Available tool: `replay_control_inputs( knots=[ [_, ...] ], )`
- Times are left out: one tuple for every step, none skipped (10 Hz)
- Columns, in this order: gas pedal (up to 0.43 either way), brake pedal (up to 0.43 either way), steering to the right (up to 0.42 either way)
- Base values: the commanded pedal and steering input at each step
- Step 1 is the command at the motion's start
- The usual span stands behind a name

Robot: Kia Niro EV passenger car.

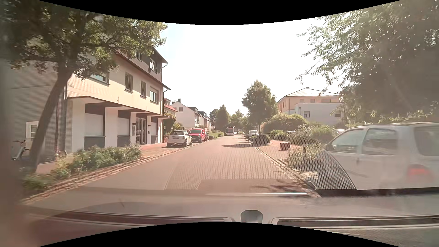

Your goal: Follow the waypoints while adhering to traffic rules and regulations

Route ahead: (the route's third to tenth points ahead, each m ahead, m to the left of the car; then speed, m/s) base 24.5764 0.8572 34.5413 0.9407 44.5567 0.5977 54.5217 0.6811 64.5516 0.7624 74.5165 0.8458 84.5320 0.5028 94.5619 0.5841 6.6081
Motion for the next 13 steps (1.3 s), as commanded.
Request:
replay_control_inputs(
  knots=[
    [0.169,0.006,0.016],
    [0.169,0.006,0.018],
    [0.169,0.006,0.018],
    [0.169,0.000,0.018],
    [0.169,0.006,0.018],
    [0.169,0.006,0.017],
    [0.169,0.006,0.018],
    [0.169,0.006,0.016],
    [0.169,0.006,0.013],
    [0.169,0.006,0.012],
    [0.169,0.006,0.011],
    [0.169,0.000,0.012],
    [0.157,0.006,0.011]
  ],
)
